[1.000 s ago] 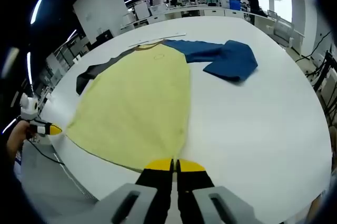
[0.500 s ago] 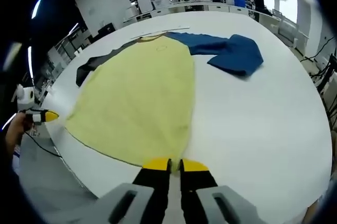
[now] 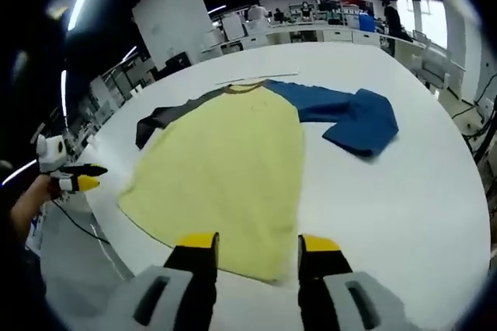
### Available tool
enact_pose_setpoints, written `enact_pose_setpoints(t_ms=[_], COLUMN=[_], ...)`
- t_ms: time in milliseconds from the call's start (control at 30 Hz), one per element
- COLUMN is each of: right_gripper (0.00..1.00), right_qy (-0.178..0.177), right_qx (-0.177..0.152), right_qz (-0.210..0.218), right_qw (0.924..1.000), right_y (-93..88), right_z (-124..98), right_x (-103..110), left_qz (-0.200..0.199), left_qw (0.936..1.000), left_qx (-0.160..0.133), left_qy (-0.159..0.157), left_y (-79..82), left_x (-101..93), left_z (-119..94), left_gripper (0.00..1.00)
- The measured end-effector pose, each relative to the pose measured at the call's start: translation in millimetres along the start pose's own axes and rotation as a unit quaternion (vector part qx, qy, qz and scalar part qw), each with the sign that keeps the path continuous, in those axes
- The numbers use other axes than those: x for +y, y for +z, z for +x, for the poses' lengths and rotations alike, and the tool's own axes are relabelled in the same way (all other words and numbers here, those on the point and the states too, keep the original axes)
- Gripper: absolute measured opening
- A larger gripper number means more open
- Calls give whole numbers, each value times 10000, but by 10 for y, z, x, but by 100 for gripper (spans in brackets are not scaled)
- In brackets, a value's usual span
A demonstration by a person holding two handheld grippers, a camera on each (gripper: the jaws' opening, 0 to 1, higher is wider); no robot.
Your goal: Fold the garment on the visible template until the final outline fits inside the template.
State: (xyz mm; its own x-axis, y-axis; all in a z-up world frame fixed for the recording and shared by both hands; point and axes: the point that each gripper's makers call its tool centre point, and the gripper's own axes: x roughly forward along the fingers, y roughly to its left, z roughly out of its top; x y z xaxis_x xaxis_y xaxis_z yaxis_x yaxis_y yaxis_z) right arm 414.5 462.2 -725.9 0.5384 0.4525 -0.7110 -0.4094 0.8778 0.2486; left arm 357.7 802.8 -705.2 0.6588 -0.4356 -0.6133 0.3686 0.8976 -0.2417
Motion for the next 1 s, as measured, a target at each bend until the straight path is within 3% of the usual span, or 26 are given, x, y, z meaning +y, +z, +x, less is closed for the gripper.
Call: enact_pose_setpoints(t_ms=[167, 300, 567, 1000], right_gripper=[53, 57, 54, 43], right_qy=[7, -1, -205, -252], right_qx=[-147, -245, -301, -160], right_qz=[-221, -364, -990, -1518], right_qw=[9996, 9990, 9944, 9880], right_y=[177, 340, 620, 871], right_z=[-63, -102, 13, 414], right_x=[-24, -69, -343, -711], left_qz=[137, 46, 215, 366], left_qw=[9998, 9997, 9991, 9982], left_qx=[-153, -224, -310, -391], left_qy=[60, 85, 198, 252], left_y=[58, 103, 166, 232], left_x=[103, 42, -32, -163], left_z=[-18, -41, -74, -100], left_gripper=[62, 65, 82, 89])
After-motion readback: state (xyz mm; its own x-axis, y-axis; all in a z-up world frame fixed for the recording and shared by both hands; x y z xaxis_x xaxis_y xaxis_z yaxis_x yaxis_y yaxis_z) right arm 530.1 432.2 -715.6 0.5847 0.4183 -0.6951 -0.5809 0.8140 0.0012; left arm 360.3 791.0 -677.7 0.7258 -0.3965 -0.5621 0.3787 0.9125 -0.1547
